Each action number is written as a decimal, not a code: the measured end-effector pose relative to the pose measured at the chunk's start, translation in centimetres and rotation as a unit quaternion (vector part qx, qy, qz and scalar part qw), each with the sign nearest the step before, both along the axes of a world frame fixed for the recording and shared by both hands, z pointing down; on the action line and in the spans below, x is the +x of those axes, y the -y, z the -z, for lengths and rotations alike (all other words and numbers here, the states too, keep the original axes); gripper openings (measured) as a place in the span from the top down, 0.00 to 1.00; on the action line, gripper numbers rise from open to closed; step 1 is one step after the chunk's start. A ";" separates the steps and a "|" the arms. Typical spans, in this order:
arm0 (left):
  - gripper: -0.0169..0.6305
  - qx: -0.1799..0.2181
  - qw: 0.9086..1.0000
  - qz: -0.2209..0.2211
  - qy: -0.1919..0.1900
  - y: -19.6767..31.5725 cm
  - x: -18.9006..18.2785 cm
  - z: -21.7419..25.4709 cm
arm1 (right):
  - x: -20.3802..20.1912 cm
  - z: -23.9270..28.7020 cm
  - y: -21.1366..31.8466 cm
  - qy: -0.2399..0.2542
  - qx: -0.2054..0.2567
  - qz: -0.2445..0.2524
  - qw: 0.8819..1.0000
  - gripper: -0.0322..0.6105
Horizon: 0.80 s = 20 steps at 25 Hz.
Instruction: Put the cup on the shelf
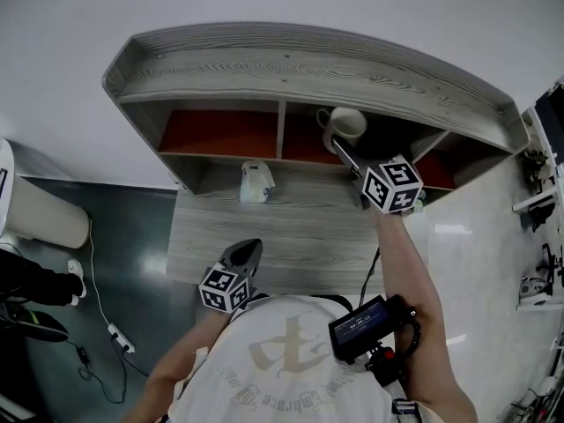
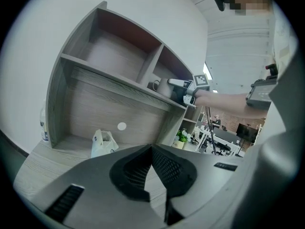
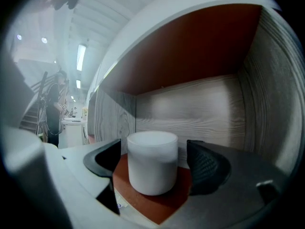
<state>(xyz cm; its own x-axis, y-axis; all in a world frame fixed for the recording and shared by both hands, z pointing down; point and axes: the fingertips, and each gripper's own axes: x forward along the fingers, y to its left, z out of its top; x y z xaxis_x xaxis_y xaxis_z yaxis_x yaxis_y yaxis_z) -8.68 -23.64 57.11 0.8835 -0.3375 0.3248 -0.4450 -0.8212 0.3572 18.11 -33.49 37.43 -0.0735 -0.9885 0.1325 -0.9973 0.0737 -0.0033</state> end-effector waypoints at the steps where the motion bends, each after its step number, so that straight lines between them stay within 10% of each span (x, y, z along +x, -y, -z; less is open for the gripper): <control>1: 0.97 0.000 1.000 -0.001 0.000 -0.1 0.1 0.0 | 0.0 0.0 -0.4 0.003 0.004 0.001 1.000 0.26; 20: 0.97 0.018 0.999 -0.037 0.001 -2.7 2.9 1.1 | 0.9 -0.6 -9.8 0.046 0.048 0.022 0.998 0.71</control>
<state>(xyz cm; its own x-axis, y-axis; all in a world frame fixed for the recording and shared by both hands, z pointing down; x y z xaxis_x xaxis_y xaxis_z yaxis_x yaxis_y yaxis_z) -5.81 -20.90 56.00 0.9055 -0.2830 0.3161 -0.3838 -0.8641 0.3256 19.04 -23.66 38.03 -0.1246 -0.9918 0.0289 -0.9889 0.1218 -0.0856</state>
